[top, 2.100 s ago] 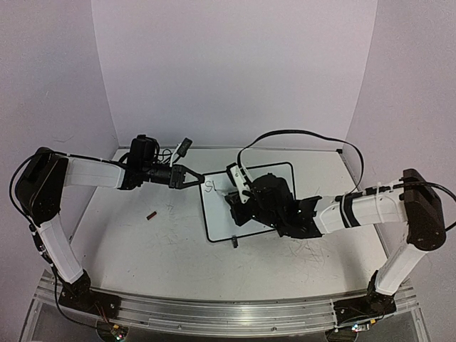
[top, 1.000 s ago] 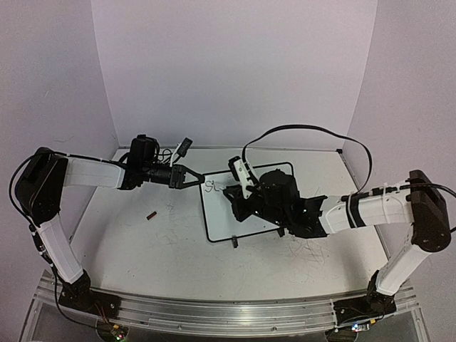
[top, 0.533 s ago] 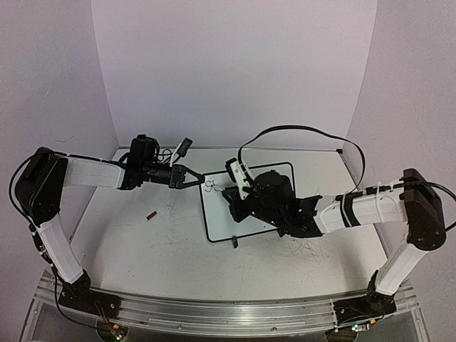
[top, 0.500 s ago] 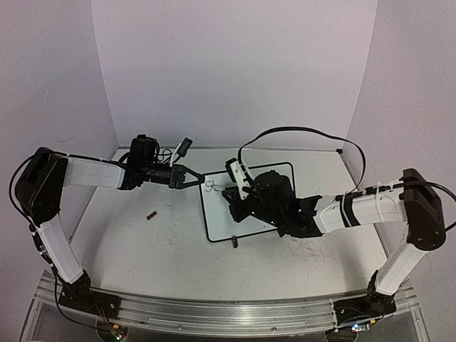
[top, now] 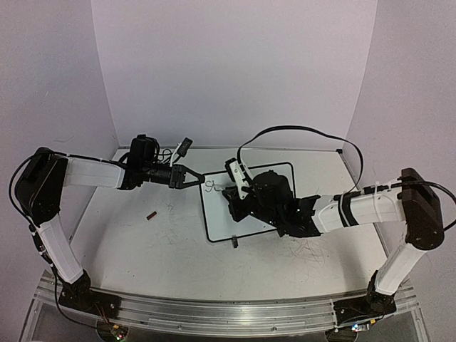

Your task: Write a sentence on the whiteboard

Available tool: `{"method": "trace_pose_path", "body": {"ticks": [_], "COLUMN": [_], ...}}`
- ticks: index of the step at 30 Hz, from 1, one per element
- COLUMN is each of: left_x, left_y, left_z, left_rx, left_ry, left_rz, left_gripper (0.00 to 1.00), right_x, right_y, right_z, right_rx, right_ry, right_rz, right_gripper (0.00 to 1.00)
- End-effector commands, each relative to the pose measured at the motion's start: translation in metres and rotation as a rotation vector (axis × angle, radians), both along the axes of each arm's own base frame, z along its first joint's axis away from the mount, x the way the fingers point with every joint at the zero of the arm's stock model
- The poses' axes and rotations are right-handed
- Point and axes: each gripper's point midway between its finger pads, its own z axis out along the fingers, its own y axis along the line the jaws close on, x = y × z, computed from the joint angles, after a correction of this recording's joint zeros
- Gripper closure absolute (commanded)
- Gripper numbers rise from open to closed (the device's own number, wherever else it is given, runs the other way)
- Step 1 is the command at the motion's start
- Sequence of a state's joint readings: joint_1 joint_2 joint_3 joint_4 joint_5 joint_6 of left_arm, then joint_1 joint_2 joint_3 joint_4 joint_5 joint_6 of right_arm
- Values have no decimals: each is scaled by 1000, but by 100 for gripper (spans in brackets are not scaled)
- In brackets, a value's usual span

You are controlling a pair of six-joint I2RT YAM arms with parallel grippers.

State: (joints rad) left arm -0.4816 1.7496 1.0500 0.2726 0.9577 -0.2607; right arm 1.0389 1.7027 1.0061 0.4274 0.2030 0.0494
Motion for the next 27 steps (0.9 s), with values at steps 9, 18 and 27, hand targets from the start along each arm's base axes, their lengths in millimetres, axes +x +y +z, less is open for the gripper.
{"method": "trace_pose_path", "body": {"ticks": [9,18,27], "left_x": [-2,-2,-3], "left_y": [0,0,0], "left_z": [15,14,15], "left_rx": [-15,-15,-16], "left_ry": [-47,-46,-49], "left_rz": [3,1,0], "left_gripper": [100,100,100], "right_x": [12,12,12], "right_y": [-2,1,2], "right_z": [10,9,5], "right_rx": [8,7,-1], "right_ry": [-21,-16,-7], "right_rz": [-69,-58,-55], "right_gripper": [100,100,100]}}
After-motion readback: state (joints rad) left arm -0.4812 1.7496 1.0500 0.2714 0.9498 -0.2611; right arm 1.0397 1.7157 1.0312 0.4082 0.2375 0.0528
